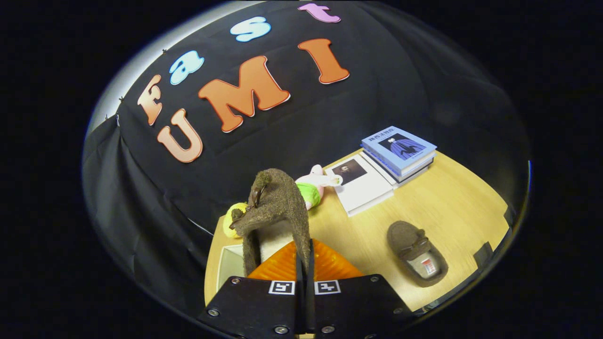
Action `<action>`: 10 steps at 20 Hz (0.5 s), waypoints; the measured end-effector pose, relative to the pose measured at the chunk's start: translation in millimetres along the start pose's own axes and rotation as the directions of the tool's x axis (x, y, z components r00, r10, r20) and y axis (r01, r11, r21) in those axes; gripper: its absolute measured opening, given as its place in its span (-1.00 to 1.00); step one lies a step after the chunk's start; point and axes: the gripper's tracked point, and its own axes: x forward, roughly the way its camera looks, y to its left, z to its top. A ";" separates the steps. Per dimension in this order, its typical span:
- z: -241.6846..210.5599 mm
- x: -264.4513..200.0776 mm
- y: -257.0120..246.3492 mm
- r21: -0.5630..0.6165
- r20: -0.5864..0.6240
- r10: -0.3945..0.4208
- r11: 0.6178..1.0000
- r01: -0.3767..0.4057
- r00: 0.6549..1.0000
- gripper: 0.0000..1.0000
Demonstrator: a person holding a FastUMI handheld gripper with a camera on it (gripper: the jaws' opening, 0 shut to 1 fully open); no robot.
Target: Open the storage box then place both shoes into the box .Put the left shoe in first, then the right shoe, with the right side of both shoes facing outward in a uniform manner.
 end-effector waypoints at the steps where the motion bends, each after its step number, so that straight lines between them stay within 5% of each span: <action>1: -2.1 0.3 12.0 0.000 -0.008 0.019 1.000 -0.019 1.000 -0.98; 10: -68.8 12.1 86.1 -0.011 -0.135 0.098 0.995 -0.101 0.986 -0.98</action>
